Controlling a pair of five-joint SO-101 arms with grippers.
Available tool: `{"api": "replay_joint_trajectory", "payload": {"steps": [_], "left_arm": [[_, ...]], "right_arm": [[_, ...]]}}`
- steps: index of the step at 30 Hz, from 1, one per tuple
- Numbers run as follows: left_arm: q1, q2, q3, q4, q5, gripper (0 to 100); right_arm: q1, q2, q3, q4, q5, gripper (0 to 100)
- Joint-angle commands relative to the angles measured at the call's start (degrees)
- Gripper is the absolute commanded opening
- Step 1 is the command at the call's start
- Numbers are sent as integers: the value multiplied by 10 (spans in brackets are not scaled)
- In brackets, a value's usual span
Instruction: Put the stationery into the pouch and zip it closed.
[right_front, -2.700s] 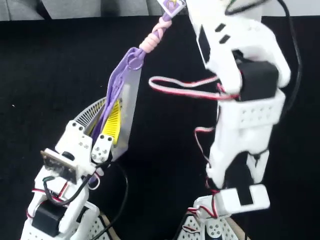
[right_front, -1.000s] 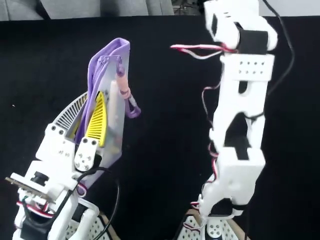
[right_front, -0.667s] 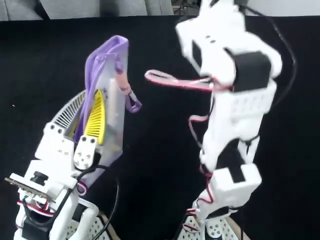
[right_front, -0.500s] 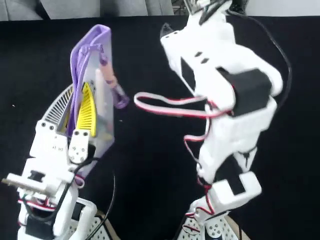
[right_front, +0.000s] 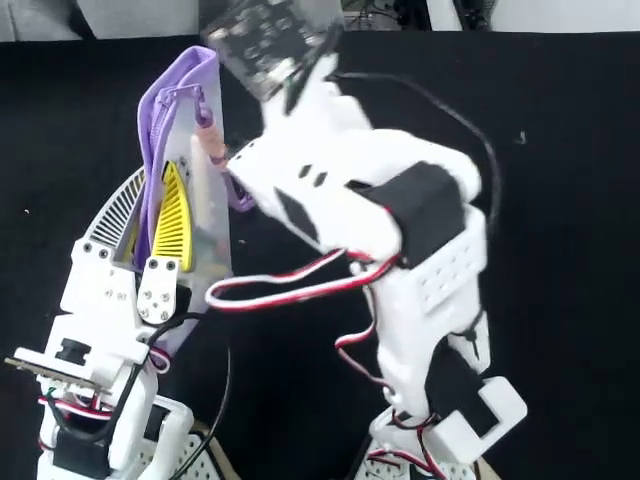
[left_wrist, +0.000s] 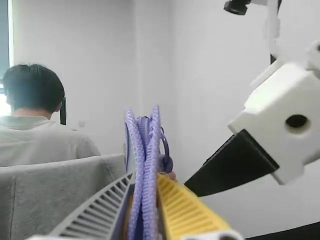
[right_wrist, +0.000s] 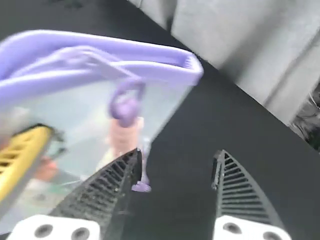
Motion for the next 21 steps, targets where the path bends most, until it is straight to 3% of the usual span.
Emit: {"api": "replay_joint_trajectory", "payload": {"steps": [1,11,18,21], "left_arm": [[-4,-6,-44,-17,29,29],[-4,-6,-50,-17,32,29],[-4,-7,-51,-17,32,29],[-4,-7,-47,-17,32,29]], "right_arm": [[-47,-20,-8,-17,-4,234],[-51,-11,51,-122,-4,227],[-2,-14,123,-192,-5,16],[21,-15,122,-190,-2,15]]}}
